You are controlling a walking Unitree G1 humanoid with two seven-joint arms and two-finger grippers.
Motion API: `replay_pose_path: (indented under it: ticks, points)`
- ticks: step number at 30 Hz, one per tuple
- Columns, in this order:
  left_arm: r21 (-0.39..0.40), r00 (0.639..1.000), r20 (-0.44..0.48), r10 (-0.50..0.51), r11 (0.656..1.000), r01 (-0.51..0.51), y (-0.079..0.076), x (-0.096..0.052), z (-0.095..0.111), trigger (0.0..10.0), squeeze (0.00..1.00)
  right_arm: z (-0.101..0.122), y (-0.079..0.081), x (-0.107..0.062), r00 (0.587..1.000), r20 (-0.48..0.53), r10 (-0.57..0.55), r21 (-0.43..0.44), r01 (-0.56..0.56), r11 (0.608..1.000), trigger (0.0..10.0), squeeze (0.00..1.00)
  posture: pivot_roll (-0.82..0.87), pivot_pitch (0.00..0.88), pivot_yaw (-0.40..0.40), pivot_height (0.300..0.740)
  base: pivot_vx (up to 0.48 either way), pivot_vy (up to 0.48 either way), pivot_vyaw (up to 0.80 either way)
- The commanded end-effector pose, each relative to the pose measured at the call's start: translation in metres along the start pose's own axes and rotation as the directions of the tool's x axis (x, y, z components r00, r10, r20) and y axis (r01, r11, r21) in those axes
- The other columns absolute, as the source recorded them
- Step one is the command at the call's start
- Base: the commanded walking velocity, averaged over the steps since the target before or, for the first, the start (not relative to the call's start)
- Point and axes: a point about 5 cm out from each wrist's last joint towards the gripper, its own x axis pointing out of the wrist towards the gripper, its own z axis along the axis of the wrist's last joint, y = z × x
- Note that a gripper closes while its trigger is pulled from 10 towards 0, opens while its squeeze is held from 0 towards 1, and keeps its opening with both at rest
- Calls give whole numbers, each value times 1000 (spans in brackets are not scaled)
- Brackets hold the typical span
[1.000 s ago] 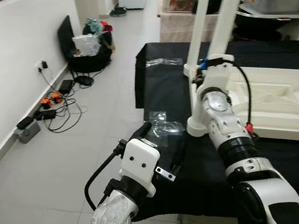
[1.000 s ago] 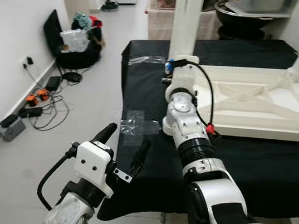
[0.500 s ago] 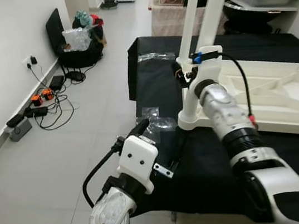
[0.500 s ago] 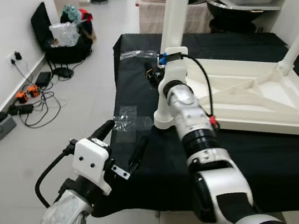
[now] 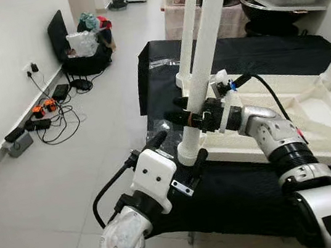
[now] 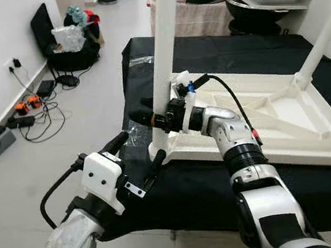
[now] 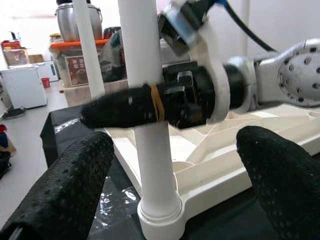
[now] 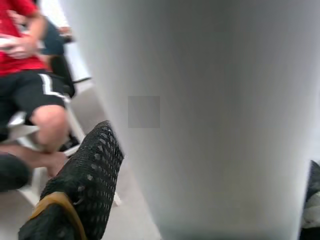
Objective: Building children table
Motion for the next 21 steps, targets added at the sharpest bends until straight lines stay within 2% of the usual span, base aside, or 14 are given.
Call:
replay_pose_path:
  ticks: [1,7,8,11,16,18,19,20,21]
  points:
    - [1,1000,-10,-1,1000,1,0,0,-2,10000,0,8,4,7,996,40,77,2,-77,997,10000,0,59,53,-111,740,0,0,0]
    - [-1,1000,-13,-7,1000,7,-2,0,-3,10000,0,12,4,11,990,86,115,17,-117,993,10000,0,59,48,-115,740,0,0,0]
    - [-1,1000,-13,-8,1000,8,-2,-1,-4,10000,0,12,4,11,989,88,118,19,-120,993,0,0,59,48,-115,740,0,0,0]
    - [-1,1000,-10,-1,1000,1,0,-1,-3,10000,0,7,6,16,990,115,77,34,-81,996,0,0,60,54,-112,740,0,0,0]
    - [0,1000,-10,0,1000,0,1,0,-3,10000,0,0,2,14,991,133,-24,25,20,999,0,0,61,54,-113,740,0,0,0]
    - [1,1000,-9,0,1000,0,0,0,-3,10000,0,-3,-7,14,977,122,-175,44,171,984,0,0,61,54,-113,740,0,0,0]
    - [1,1000,-9,0,1000,0,0,0,-3,10000,0,-3,-7,14,977,122,-175,44,171,984,0,0,61,54,-113,740,0,0,0]
    - [2,1000,-9,0,1000,0,1,0,-3,10000,0,-6,-17,12,924,103,-369,39,367,929,0,0,61,55,-110,740,0,0,0]
    - [3,1000,-10,3,1000,-3,2,0,-3,10000,0,-8,-27,8,826,84,-558,6,559,829,0,0,59,55,-110,740,0,0,0]
